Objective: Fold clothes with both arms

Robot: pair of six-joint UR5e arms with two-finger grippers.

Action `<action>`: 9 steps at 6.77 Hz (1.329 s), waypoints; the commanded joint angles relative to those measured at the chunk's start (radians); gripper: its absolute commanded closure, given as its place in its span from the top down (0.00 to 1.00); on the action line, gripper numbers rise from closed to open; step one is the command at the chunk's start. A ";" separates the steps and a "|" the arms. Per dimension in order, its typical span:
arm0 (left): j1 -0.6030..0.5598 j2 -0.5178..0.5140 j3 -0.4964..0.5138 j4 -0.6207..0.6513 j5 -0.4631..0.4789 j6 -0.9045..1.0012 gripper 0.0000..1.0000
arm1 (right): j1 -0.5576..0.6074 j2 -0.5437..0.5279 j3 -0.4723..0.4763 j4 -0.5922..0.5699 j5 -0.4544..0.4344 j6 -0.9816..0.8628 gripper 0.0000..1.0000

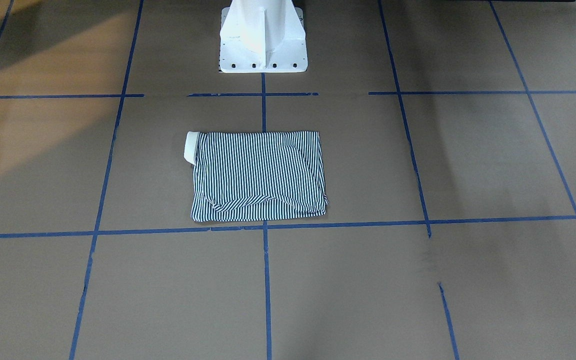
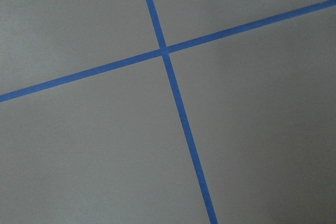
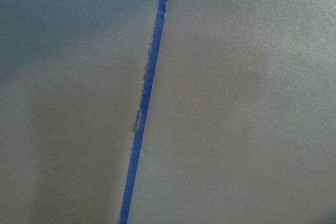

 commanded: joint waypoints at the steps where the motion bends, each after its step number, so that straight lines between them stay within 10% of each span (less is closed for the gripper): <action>1: 0.000 0.000 0.000 0.005 0.002 0.000 1.00 | -0.002 0.004 0.006 0.020 0.020 0.004 1.00; 9: 0.000 0.000 0.011 0.003 0.002 0.000 1.00 | -0.002 -0.007 -0.011 0.034 0.021 0.007 1.00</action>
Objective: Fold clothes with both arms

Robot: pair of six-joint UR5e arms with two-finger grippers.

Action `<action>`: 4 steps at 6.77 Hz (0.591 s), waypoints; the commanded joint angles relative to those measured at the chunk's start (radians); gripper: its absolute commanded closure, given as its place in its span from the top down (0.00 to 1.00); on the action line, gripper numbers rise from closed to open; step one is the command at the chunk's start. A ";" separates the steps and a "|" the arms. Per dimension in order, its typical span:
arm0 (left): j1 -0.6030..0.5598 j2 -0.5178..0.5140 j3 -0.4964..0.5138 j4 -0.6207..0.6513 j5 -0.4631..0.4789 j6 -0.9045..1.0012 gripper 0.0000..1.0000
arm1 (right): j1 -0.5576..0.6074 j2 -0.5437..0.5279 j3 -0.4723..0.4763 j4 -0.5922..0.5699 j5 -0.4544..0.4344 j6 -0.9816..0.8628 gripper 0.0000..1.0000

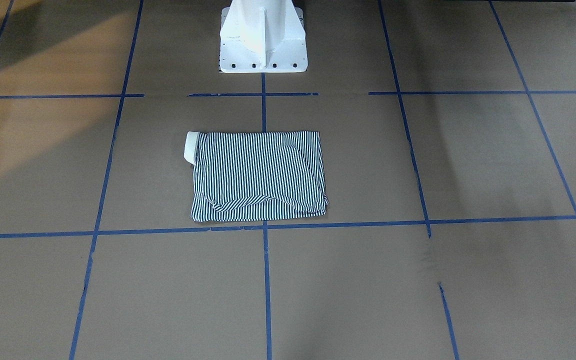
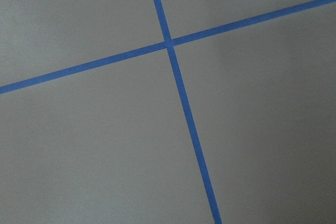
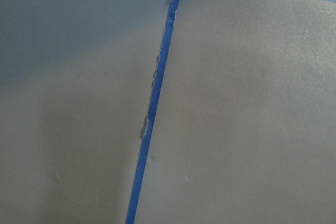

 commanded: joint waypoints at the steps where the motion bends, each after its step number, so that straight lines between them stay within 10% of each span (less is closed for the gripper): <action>1: 0.001 0.000 0.000 0.000 0.000 0.000 1.00 | 0.000 -0.003 -0.002 0.000 0.002 0.000 1.00; 4: 0.001 0.000 0.003 -0.003 0.000 0.000 1.00 | -0.002 -0.003 -0.002 -0.002 0.003 -0.002 1.00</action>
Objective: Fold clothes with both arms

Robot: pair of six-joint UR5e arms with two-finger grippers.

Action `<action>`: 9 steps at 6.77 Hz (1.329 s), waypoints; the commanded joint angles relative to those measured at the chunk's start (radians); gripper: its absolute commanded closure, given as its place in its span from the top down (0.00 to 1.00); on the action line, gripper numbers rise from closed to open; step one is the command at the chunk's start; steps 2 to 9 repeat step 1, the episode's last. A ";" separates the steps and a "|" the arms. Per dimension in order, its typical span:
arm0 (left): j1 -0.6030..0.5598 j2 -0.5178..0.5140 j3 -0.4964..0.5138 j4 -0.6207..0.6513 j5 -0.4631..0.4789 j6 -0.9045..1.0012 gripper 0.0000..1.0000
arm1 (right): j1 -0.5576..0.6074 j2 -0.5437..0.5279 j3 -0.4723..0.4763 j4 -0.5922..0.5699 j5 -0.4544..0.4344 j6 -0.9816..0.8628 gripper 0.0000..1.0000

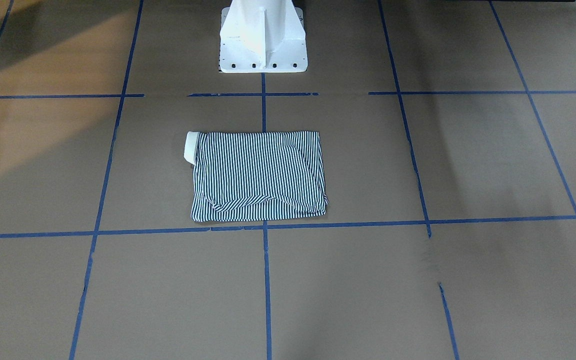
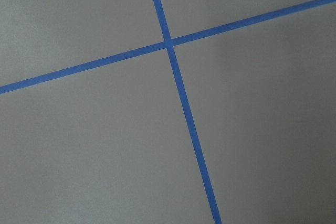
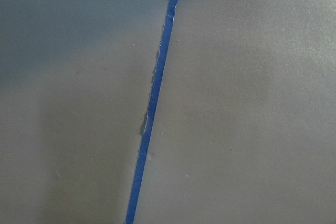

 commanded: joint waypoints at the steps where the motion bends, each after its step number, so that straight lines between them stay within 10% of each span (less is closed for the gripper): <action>1: 0.002 0.000 0.002 -0.003 0.000 0.000 1.00 | -0.001 0.000 -0.002 0.000 0.000 0.000 1.00; 9: 0.002 0.000 0.002 -0.003 0.000 0.000 1.00 | -0.001 0.000 -0.002 0.000 0.000 0.000 1.00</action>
